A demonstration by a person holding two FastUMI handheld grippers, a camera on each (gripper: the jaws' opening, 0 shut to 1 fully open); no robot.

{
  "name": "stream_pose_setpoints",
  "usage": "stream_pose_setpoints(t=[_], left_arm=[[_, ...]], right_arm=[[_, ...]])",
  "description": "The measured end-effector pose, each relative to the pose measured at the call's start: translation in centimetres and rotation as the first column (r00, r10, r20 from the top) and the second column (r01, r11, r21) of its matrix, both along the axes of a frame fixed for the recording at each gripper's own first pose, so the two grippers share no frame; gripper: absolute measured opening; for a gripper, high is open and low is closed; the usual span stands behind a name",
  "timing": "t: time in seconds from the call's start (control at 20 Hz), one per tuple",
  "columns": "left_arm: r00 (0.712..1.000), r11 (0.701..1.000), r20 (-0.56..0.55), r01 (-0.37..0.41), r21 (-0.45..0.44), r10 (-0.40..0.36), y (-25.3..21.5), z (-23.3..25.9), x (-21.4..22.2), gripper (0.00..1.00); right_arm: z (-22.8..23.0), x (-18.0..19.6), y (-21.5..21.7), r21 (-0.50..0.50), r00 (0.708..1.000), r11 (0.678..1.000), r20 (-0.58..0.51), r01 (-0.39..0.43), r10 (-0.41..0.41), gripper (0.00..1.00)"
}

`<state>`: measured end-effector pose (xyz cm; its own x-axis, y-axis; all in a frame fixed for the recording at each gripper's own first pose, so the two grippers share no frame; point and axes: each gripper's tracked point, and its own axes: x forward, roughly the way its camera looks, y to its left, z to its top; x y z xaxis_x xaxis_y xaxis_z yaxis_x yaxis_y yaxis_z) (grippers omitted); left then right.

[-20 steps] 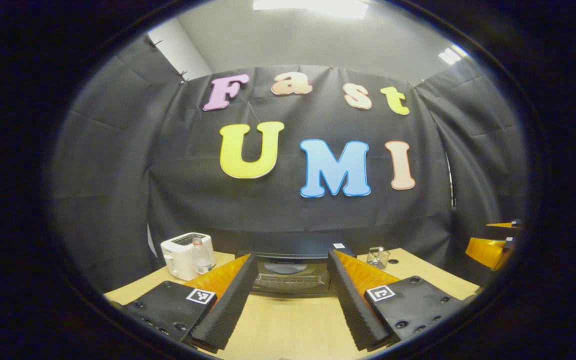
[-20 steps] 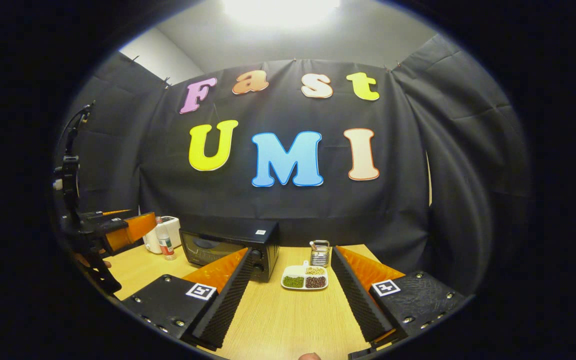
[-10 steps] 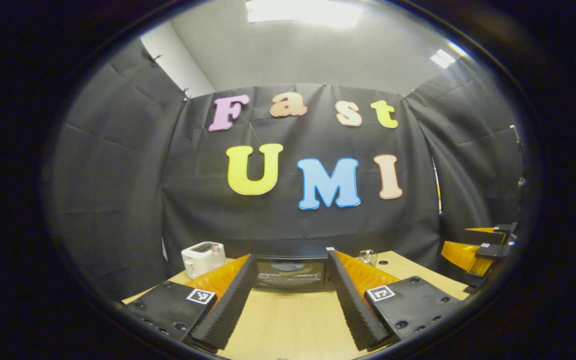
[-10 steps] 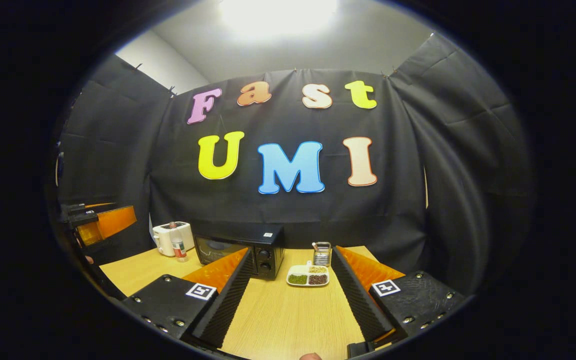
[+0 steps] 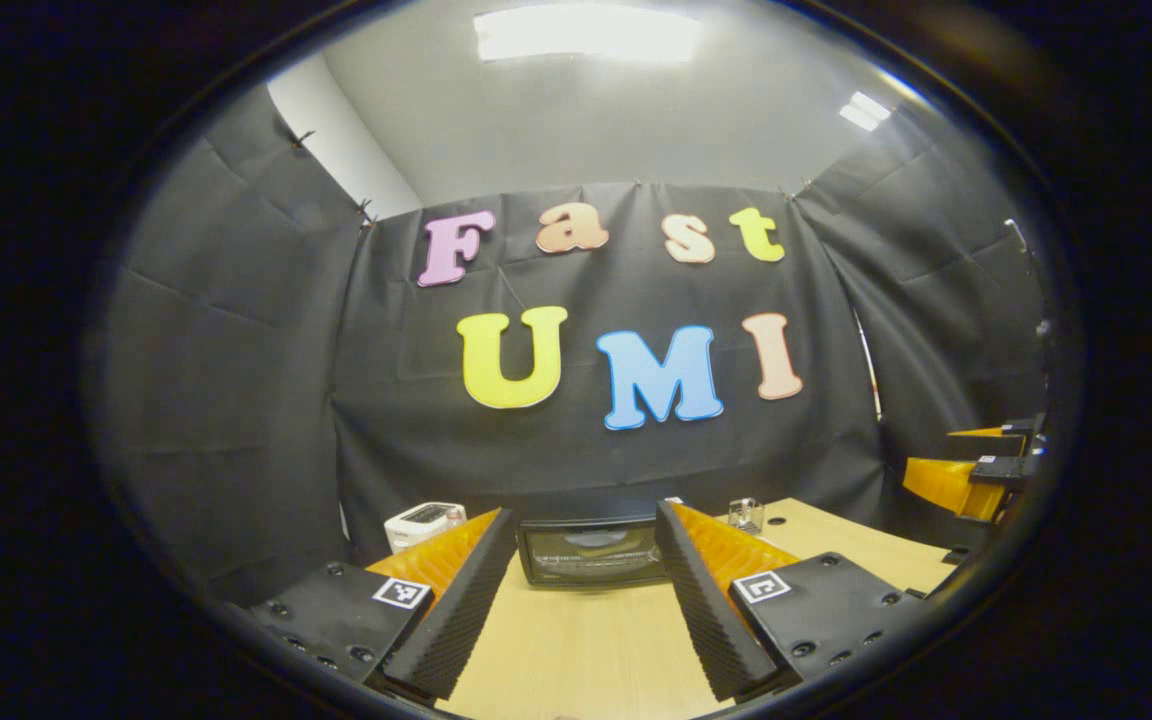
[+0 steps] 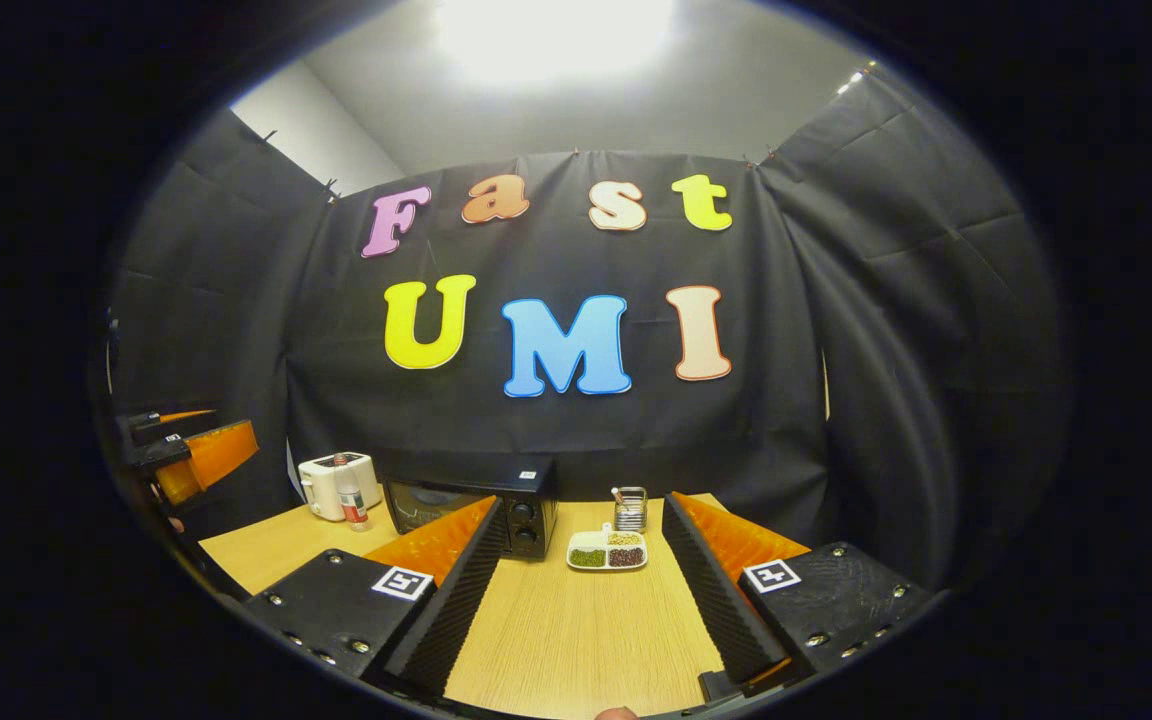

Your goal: Open the electric oven with the left hand, put the food in, and close the electric oven.

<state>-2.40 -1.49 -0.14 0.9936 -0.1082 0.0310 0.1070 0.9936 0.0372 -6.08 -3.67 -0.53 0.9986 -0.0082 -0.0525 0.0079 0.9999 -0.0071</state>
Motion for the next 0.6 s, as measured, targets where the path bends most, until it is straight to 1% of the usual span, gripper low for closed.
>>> stream_pose_setpoints(t=[0.15, 0.3, 0.6], left_arm=[[1.000, 1.000, 0.003, -0.007, 0.005, 0.007, 0.9, -0.3, 0.1, 0.98], [1.000, 1.000, -0.009, -0.012, -0.012, 0.012, 1.6, -0.9, 0.3, 0.98], [1.000, 1.000, -0.003, -0.027, -0.013, 0.027, 3.2, -0.5, 0.8, 0.98]], right_arm=[[0.7, -0.2, 0.2, -0.015, 1.000, 1.000, 0.018, 0.006, -0.006, 0.97], [1.4, 0.0, 0.7, -0.033, 0.999, 0.999, 0.037, 0.005, -0.004, 0.97], [2.0, 0.3, 1.6, -0.044, 0.998, 0.999, 0.057, 0.007, -0.005, 0.97]])
